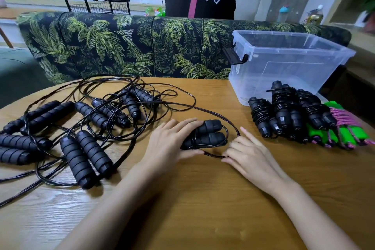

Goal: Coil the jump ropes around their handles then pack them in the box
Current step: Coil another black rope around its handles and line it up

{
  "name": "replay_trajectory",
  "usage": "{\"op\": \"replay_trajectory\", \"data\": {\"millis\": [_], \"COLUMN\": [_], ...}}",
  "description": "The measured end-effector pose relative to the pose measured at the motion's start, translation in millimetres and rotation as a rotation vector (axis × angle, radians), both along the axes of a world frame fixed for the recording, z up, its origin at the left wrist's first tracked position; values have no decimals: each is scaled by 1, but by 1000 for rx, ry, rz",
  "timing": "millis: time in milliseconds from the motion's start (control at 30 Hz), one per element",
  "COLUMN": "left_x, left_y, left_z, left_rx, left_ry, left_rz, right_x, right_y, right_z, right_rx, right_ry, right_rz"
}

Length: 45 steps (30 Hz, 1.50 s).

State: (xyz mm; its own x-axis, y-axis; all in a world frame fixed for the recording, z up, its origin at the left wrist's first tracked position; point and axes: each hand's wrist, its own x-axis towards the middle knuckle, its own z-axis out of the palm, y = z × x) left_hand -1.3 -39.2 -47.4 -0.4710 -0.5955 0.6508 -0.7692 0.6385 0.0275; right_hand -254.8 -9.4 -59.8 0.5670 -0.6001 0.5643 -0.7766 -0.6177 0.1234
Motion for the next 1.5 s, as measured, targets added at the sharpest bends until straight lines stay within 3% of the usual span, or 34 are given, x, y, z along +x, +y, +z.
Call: {"op": "replay_trajectory", "data": {"millis": [400,600,833,1067,1200,1300,1500], "left_x": [22,32,51,58,42,21,15], "left_y": [-3,-1,5,16,30,38,29], "left_z": [9,18,35,49,55,53,52], "left_rx": [-11,42,62,82,-20,-90,10], "left_ry": [90,161,246,224,-101,-325,-197], "left_rz": [-17,5,57,-6,-87,-14,319], "right_x": [-15,-6,-15,-13,8,41,87], "right_y": [-7,-4,-16,-37,-60,-70,-31], "right_z": [8,14,13,29,63,90,107], "right_rx": [-5,45,153,593,789,672,394], "right_ry": [88,-61,-137,-459,-508,-490,-593], "right_rz": [-66,-178,-113,-121,-124,-176,-66]}}
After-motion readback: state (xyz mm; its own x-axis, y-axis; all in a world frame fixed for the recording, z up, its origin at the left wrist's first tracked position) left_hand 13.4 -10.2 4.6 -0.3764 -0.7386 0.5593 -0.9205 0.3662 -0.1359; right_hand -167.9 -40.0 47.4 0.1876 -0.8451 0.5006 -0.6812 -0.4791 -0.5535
